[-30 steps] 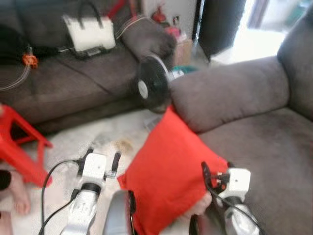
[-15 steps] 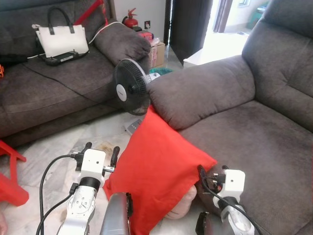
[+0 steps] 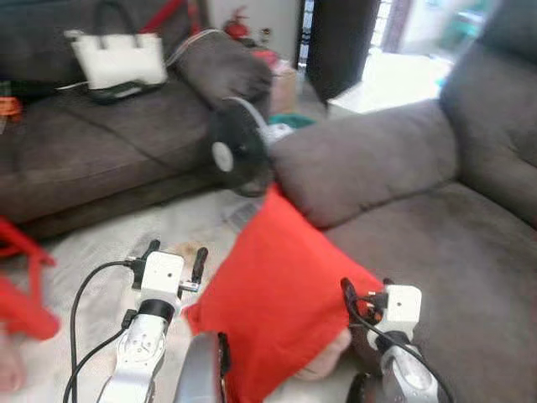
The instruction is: Move the pillow to the sofa from floor
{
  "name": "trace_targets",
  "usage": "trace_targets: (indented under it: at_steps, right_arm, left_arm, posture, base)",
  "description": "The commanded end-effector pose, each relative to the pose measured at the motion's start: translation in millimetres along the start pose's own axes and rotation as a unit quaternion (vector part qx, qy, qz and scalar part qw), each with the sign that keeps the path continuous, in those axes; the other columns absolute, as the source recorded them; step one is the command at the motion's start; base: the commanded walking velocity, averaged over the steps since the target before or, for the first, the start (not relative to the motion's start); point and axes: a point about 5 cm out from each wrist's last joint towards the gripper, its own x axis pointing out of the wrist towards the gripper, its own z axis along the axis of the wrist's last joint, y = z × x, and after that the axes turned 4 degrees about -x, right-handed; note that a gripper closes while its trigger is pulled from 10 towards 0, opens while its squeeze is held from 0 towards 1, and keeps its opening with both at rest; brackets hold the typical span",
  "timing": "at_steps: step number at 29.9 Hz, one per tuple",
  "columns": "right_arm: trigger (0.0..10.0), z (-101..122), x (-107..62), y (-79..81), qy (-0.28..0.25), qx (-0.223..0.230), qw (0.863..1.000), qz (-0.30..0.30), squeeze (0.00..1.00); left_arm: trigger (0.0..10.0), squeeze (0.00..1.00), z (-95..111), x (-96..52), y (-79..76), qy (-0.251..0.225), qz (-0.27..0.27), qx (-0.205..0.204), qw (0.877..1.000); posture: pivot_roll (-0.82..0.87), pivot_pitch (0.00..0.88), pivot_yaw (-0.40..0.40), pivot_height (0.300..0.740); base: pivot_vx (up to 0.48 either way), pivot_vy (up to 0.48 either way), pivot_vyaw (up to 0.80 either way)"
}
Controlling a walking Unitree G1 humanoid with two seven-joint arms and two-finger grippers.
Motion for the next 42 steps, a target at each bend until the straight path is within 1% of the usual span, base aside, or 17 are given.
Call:
trace_targets:
  at_steps: [1,6,12,15,20,26,29,30,38,42]
  right_arm:
    - [10.0,-6.0,-6.4,-12.6,0.012,-0.002,1.0,-0.018,0.0]
    - [10.0,-11.1,-8.0,-14.7,0.021,-0.009,1.0,-0.014,0.0]
    - [10.0,-11.6,-7.5,-15.1,0.023,-0.017,1.0,-0.012,0.0]
    - [10.0,-11.8,-5.9,-15.0,0.025,-0.004,0.999,-0.019,0.0]
    - [10.0,-11.4,-4.0,-14.3,0.024,-0.001,1.0,-0.015,0.0]
    - [10.0,-5.3,-0.2,-11.6,0.012,-0.019,1.0,-0.006,0.0]
    - [10.0,-2.7,0.8,-10.4,0.006,-0.02,1.0,-0.006,0.0]
    - [10.0,-1.6,0.8,-10.2,0.003,-0.015,1.0,-0.008,0.0]
    - [10.0,3.3,-0.1,-6.0,-0.009,-0.013,1.0,-0.003,0.0]
    - [10.0,3.5,-0.6,-4.9,-0.008,-0.006,1.0,-0.005,0.0]
  left_arm:
    - [10.0,0.0,1.2,1.9,-7.2,0.001,-0.009,-0.003,1.0]
    - [10.0,0.0,0.8,1.3,-7.9,0.002,-0.01,-0.002,1.0]
    - [10.0,0.0,1.0,0.6,-8.1,-0.001,-0.01,-0.002,1.0]
    - [10.0,0.0,0.9,0.6,-8.7,-0.002,-0.014,-0.003,1.0]
    - [10.0,0.0,0.9,1.0,-10.4,-0.001,-0.018,-0.006,1.0]
    - [10.0,0.0,1.4,1.9,-10.7,-0.001,-0.018,-0.004,1.0]
    - [10.0,0.0,1.3,2.1,-10.5,-0.001,-0.018,-0.004,1.0]
    - [10.0,0.0,1.3,2.3,-10.4,-0.001,-0.018,-0.004,1.0]
    - [10.0,0.0,0.6,2.8,-9.5,0.001,-0.015,-0.002,1.0]
    - [10.0,0.0,0.4,2.9,-9.3,0.002,-0.015,-0.001,1.0]
  posture:
    - [0.1,0.017,-0.02,0.554]
    - [0.1,0.016,-0.021,0.554]
    - [0.1,0.017,-0.022,0.554]
    - [0.1,0.016,-0.023,0.554]
    - [0.1,0.014,-0.025,0.554]
    - [0.1,0.013,-0.024,0.554]
    - [0.1,0.011,-0.024,0.554]
    - [0.1,0.011,-0.023,0.554]
    - [0.1,0.01,-0.024,0.554]
    - [0.1,0.012,-0.022,0.554]
  base:
    - [0.0,0.0,0.0]
    - [0.0,0.0,0.0]
    - [0.0,0.0,0.0]
    - [0.0,0.0,0.0]
    - [0.0,0.0,0.0]
    - [0.0,0.0,0.0]
    - [0.0,0.0,0.8]
    - [0.0,0.0,0.8]
    - [0.257,0.0,0.78]
    - [0.269,0.0,0.0]
